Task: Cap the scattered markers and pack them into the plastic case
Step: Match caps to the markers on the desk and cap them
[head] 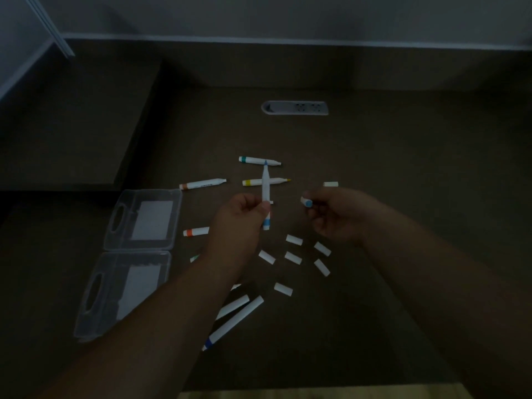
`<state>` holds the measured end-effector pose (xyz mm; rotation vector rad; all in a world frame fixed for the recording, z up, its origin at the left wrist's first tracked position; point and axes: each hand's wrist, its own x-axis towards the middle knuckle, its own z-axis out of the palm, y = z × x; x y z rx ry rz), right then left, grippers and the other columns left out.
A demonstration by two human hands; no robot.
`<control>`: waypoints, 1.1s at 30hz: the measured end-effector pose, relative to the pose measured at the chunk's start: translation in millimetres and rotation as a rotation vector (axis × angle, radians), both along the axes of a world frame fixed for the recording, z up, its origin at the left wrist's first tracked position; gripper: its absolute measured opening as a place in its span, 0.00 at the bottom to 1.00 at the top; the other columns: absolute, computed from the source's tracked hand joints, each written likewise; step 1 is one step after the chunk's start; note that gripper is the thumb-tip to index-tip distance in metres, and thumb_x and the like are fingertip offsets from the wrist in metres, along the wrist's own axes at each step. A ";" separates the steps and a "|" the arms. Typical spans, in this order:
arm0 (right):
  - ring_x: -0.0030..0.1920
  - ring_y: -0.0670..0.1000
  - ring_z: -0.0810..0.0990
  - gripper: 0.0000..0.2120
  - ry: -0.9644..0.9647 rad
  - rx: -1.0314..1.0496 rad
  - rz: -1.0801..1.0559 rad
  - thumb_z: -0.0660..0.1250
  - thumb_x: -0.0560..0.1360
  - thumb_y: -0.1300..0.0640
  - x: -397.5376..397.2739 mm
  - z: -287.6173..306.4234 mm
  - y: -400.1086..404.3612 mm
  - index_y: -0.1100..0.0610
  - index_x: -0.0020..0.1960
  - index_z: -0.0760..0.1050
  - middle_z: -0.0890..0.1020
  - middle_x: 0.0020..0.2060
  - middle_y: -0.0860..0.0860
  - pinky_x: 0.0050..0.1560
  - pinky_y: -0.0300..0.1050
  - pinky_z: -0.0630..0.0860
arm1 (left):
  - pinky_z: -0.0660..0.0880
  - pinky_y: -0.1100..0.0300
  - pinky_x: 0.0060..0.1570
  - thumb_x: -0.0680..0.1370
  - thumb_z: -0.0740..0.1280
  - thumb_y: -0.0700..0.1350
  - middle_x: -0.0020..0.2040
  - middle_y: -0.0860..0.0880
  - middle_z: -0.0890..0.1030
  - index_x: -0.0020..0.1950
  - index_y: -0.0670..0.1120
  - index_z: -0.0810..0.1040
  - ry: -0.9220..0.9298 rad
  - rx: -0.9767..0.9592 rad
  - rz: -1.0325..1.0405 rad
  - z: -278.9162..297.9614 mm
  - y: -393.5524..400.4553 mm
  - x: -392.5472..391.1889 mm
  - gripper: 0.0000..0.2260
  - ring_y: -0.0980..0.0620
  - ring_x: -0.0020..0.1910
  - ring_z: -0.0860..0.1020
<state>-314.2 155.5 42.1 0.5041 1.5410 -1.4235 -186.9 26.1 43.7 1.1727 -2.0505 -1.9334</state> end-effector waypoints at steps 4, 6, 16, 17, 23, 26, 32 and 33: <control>0.42 0.48 0.80 0.10 0.048 -0.010 0.032 0.69 0.76 0.58 9.5 9.6 1.1 0.59 0.56 0.78 0.81 0.48 0.55 0.35 0.39 0.77 | 0.73 0.63 0.40 0.80 0.65 0.46 0.46 0.53 0.79 0.46 0.56 0.75 0.011 -0.008 -0.003 -0.4 1.8 3.5 0.05 0.57 0.44 0.77; 0.44 0.50 0.81 0.10 0.093 -0.034 0.054 0.69 0.76 0.59 14.3 16.0 2.7 0.59 0.56 0.78 0.81 0.48 0.56 0.38 0.41 0.78 | 0.72 0.64 0.39 0.80 0.65 0.45 0.47 0.53 0.78 0.47 0.56 0.75 0.006 -0.005 -0.013 -0.7 1.8 7.4 0.05 0.58 0.44 0.77; 0.42 0.50 0.80 0.05 0.616 0.018 0.271 0.71 0.74 0.60 27.0 29.8 -2.5 0.52 0.48 0.82 0.84 0.44 0.54 0.43 0.46 0.77 | 0.71 0.67 0.40 0.80 0.65 0.44 0.47 0.55 0.79 0.46 0.57 0.74 -0.045 -0.087 -0.176 -7.7 2.2 37.2 0.07 0.60 0.45 0.77; 0.42 0.50 0.80 0.05 0.637 0.017 0.296 0.71 0.74 0.60 28.7 30.9 -3.4 0.52 0.48 0.83 0.83 0.43 0.53 0.43 0.45 0.77 | 0.70 0.67 0.40 0.80 0.65 0.44 0.46 0.55 0.79 0.46 0.58 0.74 -0.044 -0.104 -0.193 -7.6 2.1 39.6 0.08 0.61 0.45 0.77; 0.32 0.44 0.78 0.05 0.732 0.023 0.360 0.70 0.75 0.60 39.9 37.4 -7.5 0.53 0.49 0.82 0.82 0.34 0.50 0.30 0.36 0.74 | 0.70 0.68 0.39 0.79 0.66 0.44 0.47 0.55 0.80 0.49 0.54 0.77 -0.016 -0.144 -0.227 -6.1 -0.5 49.2 0.05 0.61 0.46 0.78; 0.32 0.45 0.77 0.05 0.748 0.028 0.416 0.69 0.76 0.62 45.0 39.0 -10.6 0.55 0.49 0.82 0.82 0.34 0.51 0.32 0.38 0.75 | 0.69 0.69 0.39 0.79 0.67 0.44 0.46 0.56 0.79 0.47 0.55 0.76 -0.012 -0.189 -0.253 -6.8 -1.8 53.2 0.05 0.62 0.45 0.77; 0.35 0.46 0.77 0.06 0.744 0.069 0.553 0.68 0.76 0.63 47.4 43.8 -15.0 0.56 0.48 0.82 0.83 0.42 0.57 0.37 0.41 0.75 | 0.71 0.68 0.42 0.78 0.67 0.43 0.46 0.56 0.79 0.46 0.55 0.76 -0.006 -0.210 -0.266 -6.7 -4.9 58.1 0.07 0.61 0.47 0.77; 0.35 0.46 0.77 0.06 0.750 0.078 0.584 0.68 0.76 0.63 46.7 45.3 -15.3 0.55 0.48 0.82 0.83 0.41 0.57 0.37 0.41 0.75 | 0.71 0.68 0.42 0.78 0.67 0.43 0.47 0.56 0.79 0.47 0.55 0.77 -0.007 -0.209 -0.267 -6.4 -6.1 59.1 0.06 0.61 0.47 0.77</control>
